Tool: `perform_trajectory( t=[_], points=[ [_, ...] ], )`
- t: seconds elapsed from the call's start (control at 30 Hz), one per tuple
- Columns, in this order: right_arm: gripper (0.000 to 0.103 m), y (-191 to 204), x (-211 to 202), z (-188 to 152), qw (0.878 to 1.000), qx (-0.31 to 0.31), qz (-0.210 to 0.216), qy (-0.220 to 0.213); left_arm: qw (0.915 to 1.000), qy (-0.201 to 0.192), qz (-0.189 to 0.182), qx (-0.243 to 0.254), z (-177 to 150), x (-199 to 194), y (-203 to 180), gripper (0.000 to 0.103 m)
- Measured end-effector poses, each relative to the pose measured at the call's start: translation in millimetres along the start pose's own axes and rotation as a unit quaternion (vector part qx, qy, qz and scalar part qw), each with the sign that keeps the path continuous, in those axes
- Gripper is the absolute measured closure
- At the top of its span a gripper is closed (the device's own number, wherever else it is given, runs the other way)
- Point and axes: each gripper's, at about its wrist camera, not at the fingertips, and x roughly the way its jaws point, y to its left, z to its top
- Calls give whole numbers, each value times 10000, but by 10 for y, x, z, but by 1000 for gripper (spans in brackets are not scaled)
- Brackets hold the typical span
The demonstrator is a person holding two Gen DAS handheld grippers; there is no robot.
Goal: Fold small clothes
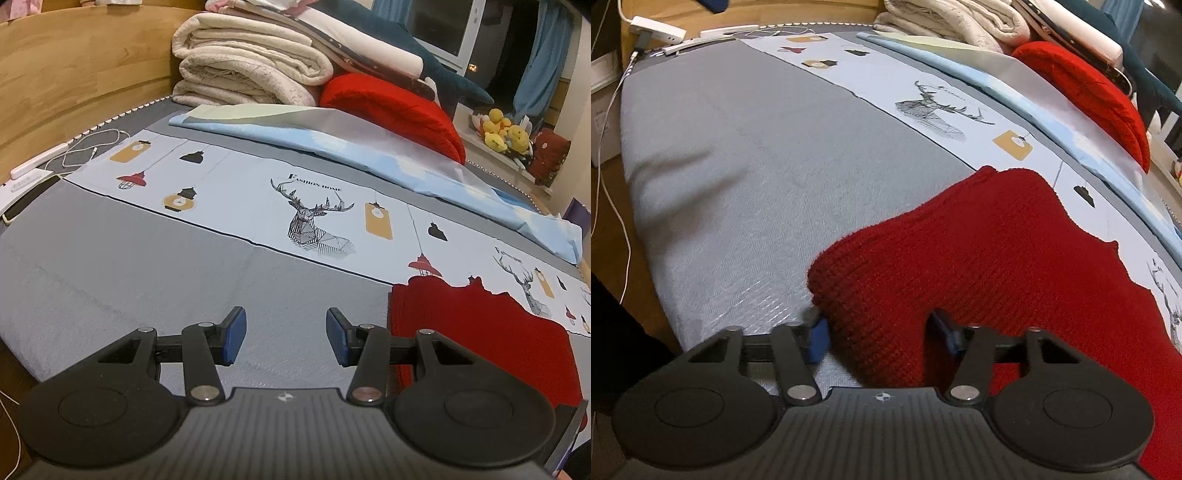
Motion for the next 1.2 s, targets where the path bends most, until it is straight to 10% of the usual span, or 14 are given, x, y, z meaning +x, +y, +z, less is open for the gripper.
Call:
perform_trajectory(
  t=[0.2, 0.67, 0.93, 1.07, 1.2],
  points=[
    [85, -308, -187, 58, 9944, 931, 305, -388, 10000, 33, 8, -64, 8, 23, -43, 50],
    [88, -1649, -1128, -359, 9233, 3410, 415, -1719, 9992, 125, -70, 363, -125, 128, -624, 50],
    [89, -2575, -1862, -1349, 8565, 4724, -889, -1881, 9971, 180, -424, 607, -239, 270, -1306, 50],
    [89, -2963, -1985, -2037, 8108, 5483, -1759, -1048, 9942, 253, -636, 828, -328, 359, -1712, 50],
    [78, -3262, -1810, -2681, 7478, 6434, -1632, 152, 9884, 313, -809, 1250, -466, 442, -2128, 50]
  ],
)
